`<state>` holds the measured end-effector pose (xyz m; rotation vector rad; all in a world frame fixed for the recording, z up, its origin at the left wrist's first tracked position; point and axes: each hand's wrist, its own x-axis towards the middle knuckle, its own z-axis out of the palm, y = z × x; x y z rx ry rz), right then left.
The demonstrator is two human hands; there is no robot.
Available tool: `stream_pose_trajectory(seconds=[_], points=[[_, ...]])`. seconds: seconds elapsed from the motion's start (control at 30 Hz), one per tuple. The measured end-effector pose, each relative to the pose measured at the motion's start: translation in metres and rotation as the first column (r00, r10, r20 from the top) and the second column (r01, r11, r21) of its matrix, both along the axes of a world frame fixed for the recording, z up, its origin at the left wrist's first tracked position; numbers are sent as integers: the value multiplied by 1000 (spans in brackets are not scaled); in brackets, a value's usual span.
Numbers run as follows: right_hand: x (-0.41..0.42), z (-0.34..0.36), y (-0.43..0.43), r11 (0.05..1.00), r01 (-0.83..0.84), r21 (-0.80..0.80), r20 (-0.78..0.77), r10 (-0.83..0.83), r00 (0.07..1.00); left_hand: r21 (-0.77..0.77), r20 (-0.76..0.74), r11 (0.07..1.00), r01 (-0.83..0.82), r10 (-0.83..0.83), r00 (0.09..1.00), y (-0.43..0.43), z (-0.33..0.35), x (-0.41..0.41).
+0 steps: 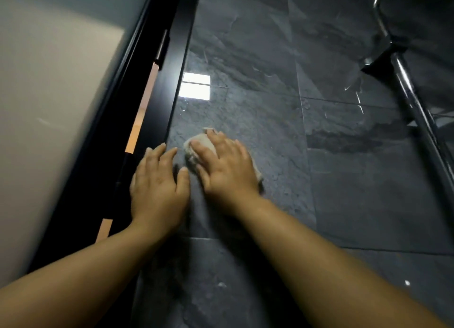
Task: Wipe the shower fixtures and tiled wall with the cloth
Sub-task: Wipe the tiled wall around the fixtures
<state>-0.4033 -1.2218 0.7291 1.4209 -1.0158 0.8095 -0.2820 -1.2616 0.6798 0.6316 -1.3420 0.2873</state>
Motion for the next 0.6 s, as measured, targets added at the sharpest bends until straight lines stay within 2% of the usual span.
stream_pose_trajectory(seconds=[0.07,0.13,0.2,0.3,0.37,0.43,0.5,0.6], points=[[-8,6,7,999,31,35,-113,-27,993,-42,11,998,-40,40,999,-7,-4,3],[-16,40,11,998,61,23,-95,-59,994,-66,55,995,-74,77,995,-7,-3,4],[-10,85,11,997,64,-45,66,-61,996,-30,92,996,-87,89,992,-4,-3,7],[20,134,-8,982,153,-107,327,-111,938,3,126,994,-109,108,986,-4,-2,9],[41,147,-17,981,149,-127,401,-87,912,-10,155,988,-153,152,976,-5,-3,10],[54,145,-24,978,153,-139,360,-94,928,-9,172,984,-176,175,969,-7,-4,10],[57,129,-24,983,144,-115,246,-112,963,-14,163,985,-170,170,972,-7,-1,11],[50,90,-22,990,113,-80,79,-107,991,-6,90,999,-44,44,995,-2,-1,8]])
